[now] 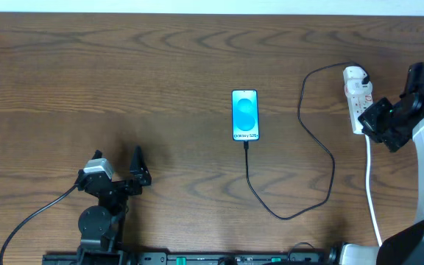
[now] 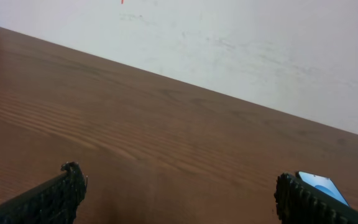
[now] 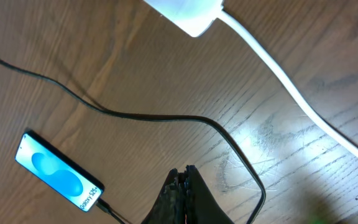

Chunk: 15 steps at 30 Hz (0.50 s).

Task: Plug charger to phone and switch on socket
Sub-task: 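Move the right gripper over the white power strip's switch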

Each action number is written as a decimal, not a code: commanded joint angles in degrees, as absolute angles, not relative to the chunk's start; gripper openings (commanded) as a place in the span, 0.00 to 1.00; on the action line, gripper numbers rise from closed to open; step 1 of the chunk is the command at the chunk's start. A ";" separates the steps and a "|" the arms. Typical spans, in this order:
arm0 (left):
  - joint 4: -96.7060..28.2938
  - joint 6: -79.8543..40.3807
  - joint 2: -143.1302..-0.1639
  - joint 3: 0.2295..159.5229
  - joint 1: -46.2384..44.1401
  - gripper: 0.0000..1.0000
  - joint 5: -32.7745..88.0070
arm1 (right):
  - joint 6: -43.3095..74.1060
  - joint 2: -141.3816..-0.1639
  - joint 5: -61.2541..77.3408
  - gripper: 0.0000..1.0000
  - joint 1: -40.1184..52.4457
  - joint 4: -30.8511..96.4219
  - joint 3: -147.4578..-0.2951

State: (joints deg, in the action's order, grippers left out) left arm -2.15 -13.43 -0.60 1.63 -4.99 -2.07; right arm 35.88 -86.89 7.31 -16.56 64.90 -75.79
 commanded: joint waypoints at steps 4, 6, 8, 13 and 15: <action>-3.79 -12.69 -0.60 0.23 -5.17 0.99 -3.07 | 40.47 -89.43 4.45 0.01 -19.79 65.04 -77.71; -3.81 -12.69 -0.60 0.23 -5.17 0.99 -3.07 | 40.36 -90.74 4.43 0.01 -20.73 65.89 -79.05; -3.79 -12.69 -0.60 0.23 -5.17 0.99 -3.07 | 39.38 -92.73 4.40 0.01 -21.52 67.31 -81.34; -3.79 -12.69 -0.60 0.23 -5.17 0.99 -3.07 | 38.52 -99.13 3.66 0.01 -22.04 71.44 -89.32; -3.79 -12.69 -0.60 0.23 -5.17 0.99 -3.07 | 38.52 -102.06 3.07 0.01 -22.04 73.25 -93.19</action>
